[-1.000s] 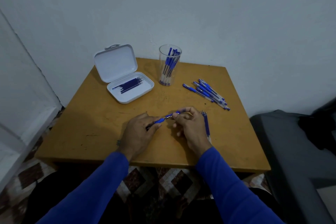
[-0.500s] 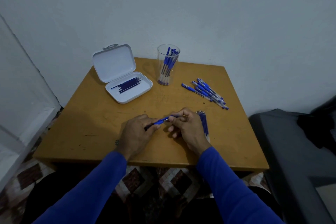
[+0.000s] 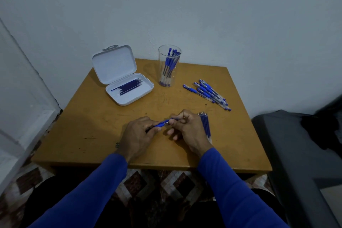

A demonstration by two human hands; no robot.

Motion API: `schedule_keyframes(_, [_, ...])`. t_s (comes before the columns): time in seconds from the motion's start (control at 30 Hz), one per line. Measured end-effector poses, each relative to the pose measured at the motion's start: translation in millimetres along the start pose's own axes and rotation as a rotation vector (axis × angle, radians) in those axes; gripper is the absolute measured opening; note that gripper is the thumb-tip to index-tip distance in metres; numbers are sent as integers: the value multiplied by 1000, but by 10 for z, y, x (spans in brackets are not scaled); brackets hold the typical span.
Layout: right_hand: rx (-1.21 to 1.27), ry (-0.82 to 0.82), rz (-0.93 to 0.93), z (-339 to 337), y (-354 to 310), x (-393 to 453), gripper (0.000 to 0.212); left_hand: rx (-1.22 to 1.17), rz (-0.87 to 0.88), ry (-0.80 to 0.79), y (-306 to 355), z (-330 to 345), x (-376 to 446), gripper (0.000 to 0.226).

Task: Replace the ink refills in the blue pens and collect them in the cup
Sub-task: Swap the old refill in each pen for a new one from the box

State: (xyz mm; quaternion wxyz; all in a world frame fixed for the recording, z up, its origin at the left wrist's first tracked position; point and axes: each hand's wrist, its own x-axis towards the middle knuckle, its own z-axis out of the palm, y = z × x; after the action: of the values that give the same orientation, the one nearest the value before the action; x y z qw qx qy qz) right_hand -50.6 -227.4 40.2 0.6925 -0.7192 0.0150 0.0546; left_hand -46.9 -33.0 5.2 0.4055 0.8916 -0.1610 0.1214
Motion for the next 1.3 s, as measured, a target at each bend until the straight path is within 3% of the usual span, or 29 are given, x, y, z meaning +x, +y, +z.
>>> schedule_keyframes(0.47, [-14,-29,34,57,-71,-8,20,2,-25,-7,31,-12,-2,19])
schedule_keyframes(0.6, [-29,1,14,36,-191,54,18,33,1,-74,5,-47,90,33])
schedule_keyframes(0.8, [-231,139,-173,-39,-540,331,16,86,38,-129,-41,-99,412,50])
schedule_keyframes(0.97, [-369,242,-300,-122,-920,613,20,174,43,-178,-1,11,799,26])
schedule_keyframes(1.1, [-434,285,-410,-179,-1183,842,20,312,37,-261,-6,143,1005,54])
schedule_keyframes(1.3, [-384,339,-562,-179,-1520,1164,21,364,31,-331,-108,303,1017,67])
